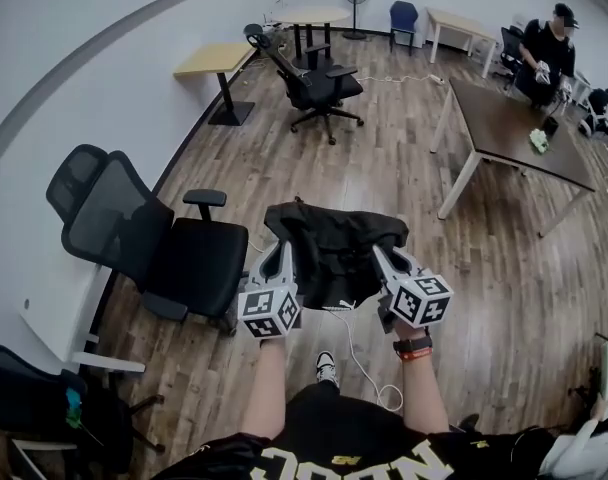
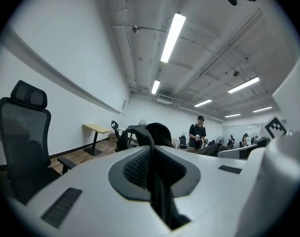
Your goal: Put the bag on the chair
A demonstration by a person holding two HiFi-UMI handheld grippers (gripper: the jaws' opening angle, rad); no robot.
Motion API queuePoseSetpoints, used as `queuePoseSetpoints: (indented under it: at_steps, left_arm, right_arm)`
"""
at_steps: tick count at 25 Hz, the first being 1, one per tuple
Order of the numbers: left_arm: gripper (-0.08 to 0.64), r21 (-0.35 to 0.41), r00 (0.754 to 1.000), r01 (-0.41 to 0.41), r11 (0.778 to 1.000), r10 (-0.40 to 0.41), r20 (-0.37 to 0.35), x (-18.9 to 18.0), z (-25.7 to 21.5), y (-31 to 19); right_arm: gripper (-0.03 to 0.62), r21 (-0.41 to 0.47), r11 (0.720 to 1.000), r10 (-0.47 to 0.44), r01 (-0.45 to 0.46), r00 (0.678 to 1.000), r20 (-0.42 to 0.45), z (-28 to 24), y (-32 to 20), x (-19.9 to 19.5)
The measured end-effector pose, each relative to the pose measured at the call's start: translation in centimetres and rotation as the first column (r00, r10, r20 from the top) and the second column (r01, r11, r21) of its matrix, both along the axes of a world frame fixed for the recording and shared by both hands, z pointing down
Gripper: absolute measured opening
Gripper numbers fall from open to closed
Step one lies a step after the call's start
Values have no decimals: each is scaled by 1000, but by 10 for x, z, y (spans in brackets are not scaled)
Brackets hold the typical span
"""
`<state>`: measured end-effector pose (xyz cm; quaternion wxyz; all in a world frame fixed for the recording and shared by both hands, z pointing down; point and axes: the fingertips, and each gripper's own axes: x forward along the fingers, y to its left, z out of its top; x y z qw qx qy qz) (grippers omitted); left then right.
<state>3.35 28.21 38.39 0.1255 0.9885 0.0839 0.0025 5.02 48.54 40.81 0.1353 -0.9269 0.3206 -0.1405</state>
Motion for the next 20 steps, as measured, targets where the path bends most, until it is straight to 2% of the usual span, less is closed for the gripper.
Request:
queuePoseSetpoints:
  at_steps: [3, 7, 13, 17, 20]
  left_arm:
    - [35, -15, 1000, 23, 1000, -23, -15, 39, -2, -14]
    - [37, -19, 997, 71, 997, -71, -19, 73, -1, -41]
    - [35, -27, 985, 173, 985, -173, 7, 85, 8, -81]
    - [35, -39, 954, 299, 953, -298, 30, 87, 21, -132]
    - [35, -14, 919, 394, 919, -394, 32, 98, 23, -166]
  right_arm:
    - [49, 6, 1000, -18, 18, 1000, 3, -3, -13, 41]
    - [50, 7, 997, -78, 78, 997, 12, 6, -43, 76]
    - [49, 19, 983, -182, 181, 983, 30, 11, -93, 118]
    - [49, 22, 949, -316, 315, 947, 50, 24, -155, 149]
    - [48, 25, 897, -443, 442, 894, 66, 31, -216, 180]
